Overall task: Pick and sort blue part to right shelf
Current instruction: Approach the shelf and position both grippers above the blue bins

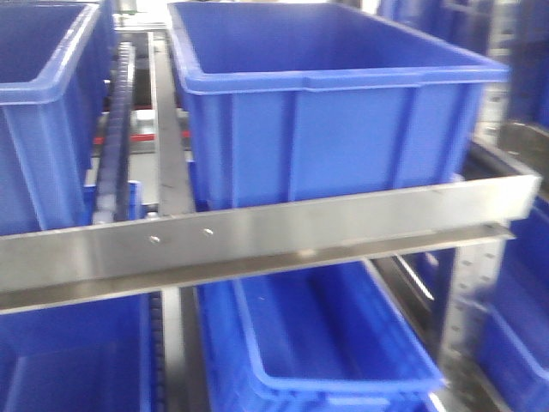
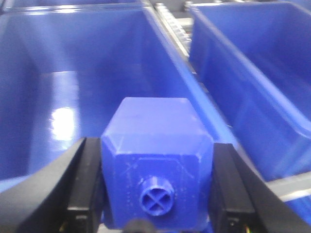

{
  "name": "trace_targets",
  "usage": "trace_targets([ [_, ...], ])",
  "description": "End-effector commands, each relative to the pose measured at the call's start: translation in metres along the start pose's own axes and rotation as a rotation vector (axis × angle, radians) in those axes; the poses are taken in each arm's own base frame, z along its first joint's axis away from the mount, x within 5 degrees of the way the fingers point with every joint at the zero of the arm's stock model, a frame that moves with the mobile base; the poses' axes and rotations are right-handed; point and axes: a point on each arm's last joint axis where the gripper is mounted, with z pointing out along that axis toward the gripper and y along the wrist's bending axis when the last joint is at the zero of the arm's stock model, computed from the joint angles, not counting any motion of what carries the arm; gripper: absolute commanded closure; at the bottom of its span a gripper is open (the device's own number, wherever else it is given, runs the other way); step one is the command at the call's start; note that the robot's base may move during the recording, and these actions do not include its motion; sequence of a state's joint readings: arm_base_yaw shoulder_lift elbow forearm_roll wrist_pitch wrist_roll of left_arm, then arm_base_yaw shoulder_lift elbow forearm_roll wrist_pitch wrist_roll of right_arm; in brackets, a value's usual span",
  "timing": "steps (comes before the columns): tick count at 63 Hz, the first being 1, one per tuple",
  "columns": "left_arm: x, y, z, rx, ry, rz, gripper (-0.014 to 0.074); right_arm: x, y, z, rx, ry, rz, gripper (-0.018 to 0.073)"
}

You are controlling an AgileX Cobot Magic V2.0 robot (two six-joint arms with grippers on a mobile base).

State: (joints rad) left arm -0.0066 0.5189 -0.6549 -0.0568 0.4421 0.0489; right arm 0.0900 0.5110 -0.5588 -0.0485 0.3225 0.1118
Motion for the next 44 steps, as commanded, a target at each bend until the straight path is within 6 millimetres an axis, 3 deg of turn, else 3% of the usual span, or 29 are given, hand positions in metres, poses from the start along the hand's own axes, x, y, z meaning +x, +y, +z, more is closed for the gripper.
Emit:
trace_targets([
  [1, -0.0174, 0.0003, -0.0033, -0.003, -0.117, -0.005, 0.0304, -0.0179, 0.0009, -0.0038, -0.006, -0.12, -0.012, 0.0159],
  [44, -0.0174, 0.0003, -0.0033, -0.003, -0.117, -0.005, 0.0317, -0.0179, 0.0009, -0.0038, -0.006, -0.12, -0.012, 0.0159],
])
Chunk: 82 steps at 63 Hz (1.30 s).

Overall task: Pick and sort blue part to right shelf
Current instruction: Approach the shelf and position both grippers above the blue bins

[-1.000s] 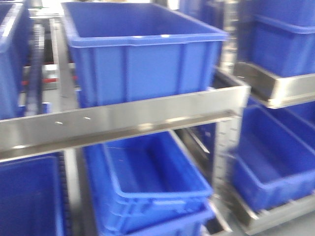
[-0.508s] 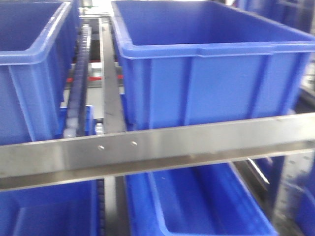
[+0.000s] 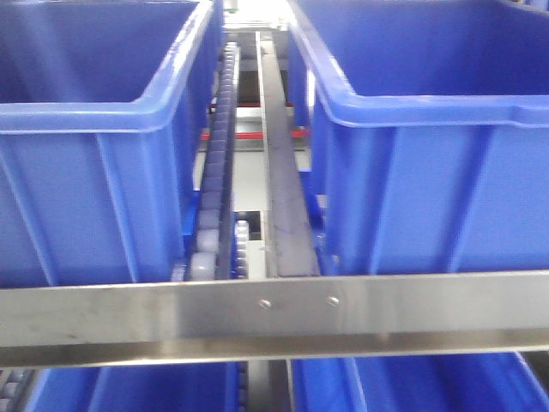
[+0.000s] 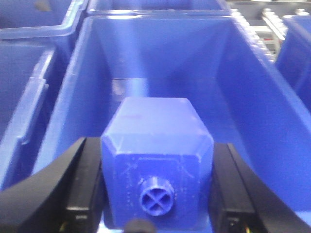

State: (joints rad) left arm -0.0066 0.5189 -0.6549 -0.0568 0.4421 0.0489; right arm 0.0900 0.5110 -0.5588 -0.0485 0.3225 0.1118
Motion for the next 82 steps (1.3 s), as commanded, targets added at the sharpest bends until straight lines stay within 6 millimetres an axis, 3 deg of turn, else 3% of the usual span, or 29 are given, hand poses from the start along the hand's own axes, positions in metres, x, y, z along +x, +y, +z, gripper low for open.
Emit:
trace_targets([
  [1, -0.0174, 0.0003, -0.0033, -0.003, -0.117, -0.005, 0.0317, -0.0179, 0.0009, -0.0038, -0.006, -0.12, -0.012, 0.0159],
  [82, -0.0174, 0.0, -0.0033, 0.001, -0.117, -0.014, 0.0317, -0.0181, 0.001, -0.0038, -0.006, -0.122, -0.011, 0.0159],
])
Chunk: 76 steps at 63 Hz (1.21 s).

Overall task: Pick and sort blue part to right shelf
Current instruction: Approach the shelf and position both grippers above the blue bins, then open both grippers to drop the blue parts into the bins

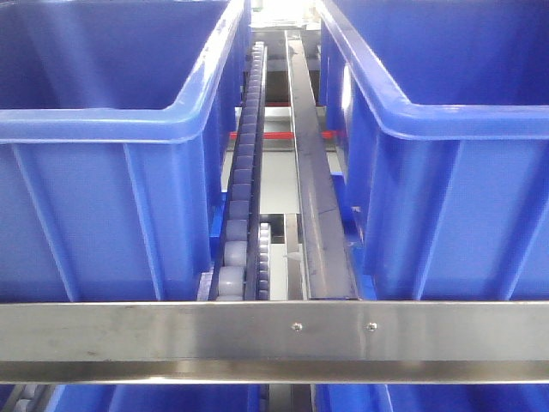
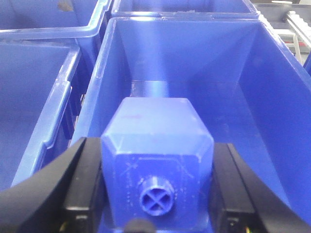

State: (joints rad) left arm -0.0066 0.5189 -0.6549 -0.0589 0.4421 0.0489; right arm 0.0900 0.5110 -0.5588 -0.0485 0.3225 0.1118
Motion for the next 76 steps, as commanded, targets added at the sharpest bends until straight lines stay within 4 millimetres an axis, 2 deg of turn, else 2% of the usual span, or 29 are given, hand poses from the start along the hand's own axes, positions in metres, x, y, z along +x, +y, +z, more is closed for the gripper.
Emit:
trace_targets([
  [1, -0.017, 0.0, -0.003, 0.0, -0.117, -0.012, 0.0317, -0.018, 0.001, -0.004, -0.006, -0.122, -0.011, 0.0159],
  [17, -0.016, 0.0, 0.003, 0.0, -0.087, -0.013, 0.0317, -0.019, 0.001, -0.003, -0.009, -0.128, -0.006, 0.0156],
  [32, -0.023, -0.001, 0.015, 0.019, -0.129, -0.076, 0.0316, -0.022, 0.002, 0.0, -0.013, -0.161, -0.006, 0.0156],
  [41, -0.029, -0.008, 0.035, 0.069, -0.074, -0.068, 0.0316, -0.022, 0.002, 0.016, -0.011, -0.121, -0.007, 0.0156],
  [52, -0.042, -0.026, 0.068, 0.152, -0.077, -0.041, 0.0315, -0.032, 0.003, 0.048, -0.01, -0.07, -0.007, 0.0156],
  [58, -0.041, -0.033, 0.091, 0.169, -0.051, -0.007, 0.0312, -0.036, 0.004, 0.065, -0.013, -0.072, -0.008, 0.0156],
  [68, -0.036, -0.037, 0.115, 0.166, -0.008, 0.0, 0.031, -0.037, 0.004, 0.086, -0.017, -0.078, -0.008, 0.0151],
  [73, -0.034, -0.038, 0.124, 0.163, -0.013, -0.001, 0.028, -0.036, 0.005, 0.092, -0.018, -0.075, -0.008, 0.0116],
  [76, -0.033, -0.038, 0.126, 0.162, -0.011, -0.001, 0.0234, -0.034, 0.005, 0.095, -0.017, -0.07, -0.008, 0.0062],
])
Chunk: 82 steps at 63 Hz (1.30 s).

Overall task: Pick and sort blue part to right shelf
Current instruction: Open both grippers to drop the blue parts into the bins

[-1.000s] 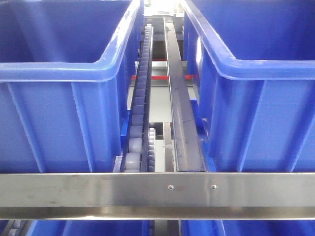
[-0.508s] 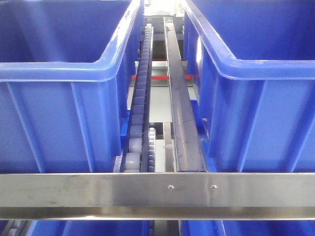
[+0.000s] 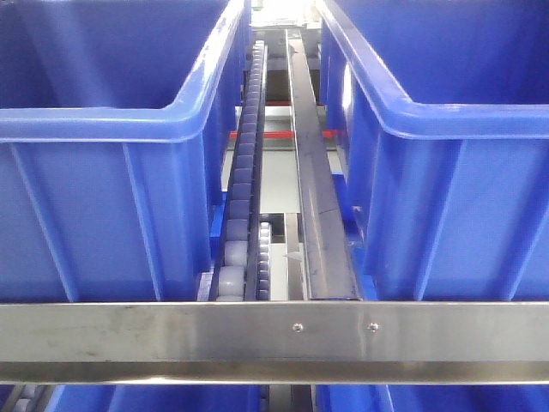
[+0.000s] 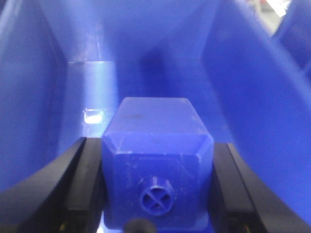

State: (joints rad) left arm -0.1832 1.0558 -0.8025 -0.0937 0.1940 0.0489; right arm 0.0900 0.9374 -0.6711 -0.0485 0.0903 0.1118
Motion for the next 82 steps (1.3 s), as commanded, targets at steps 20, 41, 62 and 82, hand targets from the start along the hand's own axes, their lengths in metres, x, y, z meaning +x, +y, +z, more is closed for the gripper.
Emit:
trace_targets([
  [20, -0.022, -0.002, 0.0, 0.002, -0.146, 0.003, -0.0027, -0.021, 0.001, 0.0, -0.007, -0.116, -0.006, -0.0064],
  [41, -0.023, -0.002, -0.009, 0.004, -0.129, 0.016, 0.0031, -0.031, 0.001, -0.004, -0.003, -0.1, -0.005, -0.0064],
  [62, -0.032, -0.003, -0.037, -0.002, -0.183, 0.061, 0.042, -0.043, 0.002, -0.009, 0.0, -0.094, -0.005, 0.0091],
  [82, -0.038, 0.008, -0.054, -0.055, -0.235, 0.044, 0.0473, -0.041, 0.002, -0.008, 0.002, -0.069, 0.0, 0.0489],
])
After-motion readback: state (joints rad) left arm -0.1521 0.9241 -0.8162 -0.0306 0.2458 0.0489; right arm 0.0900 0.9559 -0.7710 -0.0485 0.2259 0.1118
